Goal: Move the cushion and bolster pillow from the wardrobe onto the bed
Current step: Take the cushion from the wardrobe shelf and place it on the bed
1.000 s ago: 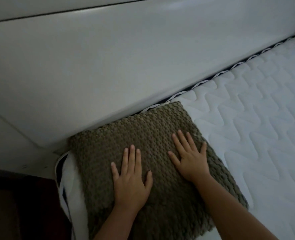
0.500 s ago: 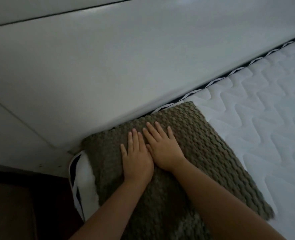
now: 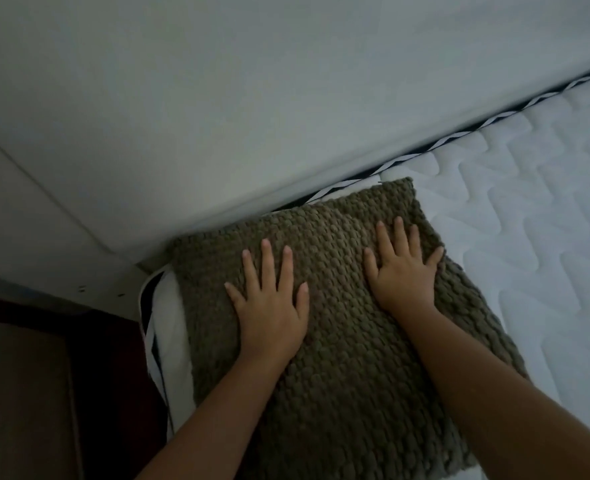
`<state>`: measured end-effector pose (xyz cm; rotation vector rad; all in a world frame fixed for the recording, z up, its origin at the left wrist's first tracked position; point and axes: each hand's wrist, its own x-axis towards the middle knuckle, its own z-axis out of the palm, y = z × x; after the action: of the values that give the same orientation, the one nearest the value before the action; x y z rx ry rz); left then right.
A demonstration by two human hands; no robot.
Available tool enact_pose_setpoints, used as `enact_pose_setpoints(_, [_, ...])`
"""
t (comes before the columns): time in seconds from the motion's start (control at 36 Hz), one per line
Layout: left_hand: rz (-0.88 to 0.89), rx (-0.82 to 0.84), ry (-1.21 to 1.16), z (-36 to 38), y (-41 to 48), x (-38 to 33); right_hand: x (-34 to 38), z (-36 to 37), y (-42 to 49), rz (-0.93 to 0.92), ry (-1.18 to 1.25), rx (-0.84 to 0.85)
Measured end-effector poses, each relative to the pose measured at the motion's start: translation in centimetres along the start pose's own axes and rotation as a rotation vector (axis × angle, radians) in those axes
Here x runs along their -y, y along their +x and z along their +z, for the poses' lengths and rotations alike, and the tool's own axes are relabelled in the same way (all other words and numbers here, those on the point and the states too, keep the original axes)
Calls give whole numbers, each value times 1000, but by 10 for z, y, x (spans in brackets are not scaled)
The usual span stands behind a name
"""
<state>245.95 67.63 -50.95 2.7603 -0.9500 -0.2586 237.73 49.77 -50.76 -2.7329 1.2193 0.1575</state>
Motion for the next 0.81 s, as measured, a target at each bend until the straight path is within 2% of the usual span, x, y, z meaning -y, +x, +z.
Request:
enact_pose_setpoints(0.11, [5, 72, -19, -15, -12, -2, -1, -15, -12, -17, 24, 146])
enact_pose_setpoints(0.19, [-60, 103, -74, -39, -12, -11, 1, -43, -20, -92, 34, 242])
enact_pose_setpoints(0.25, [-50, -4, -101, -54, -21, -26, 10, -57, -37, -197, 59, 166])
enact_pose_setpoints(0.28, [-2, -101, -109, -59, -27, -35, 18, -60, -47, -263, 94, 100])
enact_pose_setpoints(0.33, [110, -190, -100, -60, -41, -47, 35, -59, -70, -381, 176, 29])
enact_pose_setpoints(0.42, [128, 49, 3, -35, -64, -40, 42, -32, -96, -464, 96, 112])
enact_pose_setpoints(0.47, [116, 109, 70, -22, -75, -26, 34, -9, -104, -459, 30, 117])
enact_pose_setpoints(0.61, [119, 95, 87, -14, -76, -20, 15, 10, -98, -414, 17, 30])
enact_pose_setpoints(0.81, [101, 119, 119, -18, -94, 2, -38, 0, -102, -216, -37, 50])
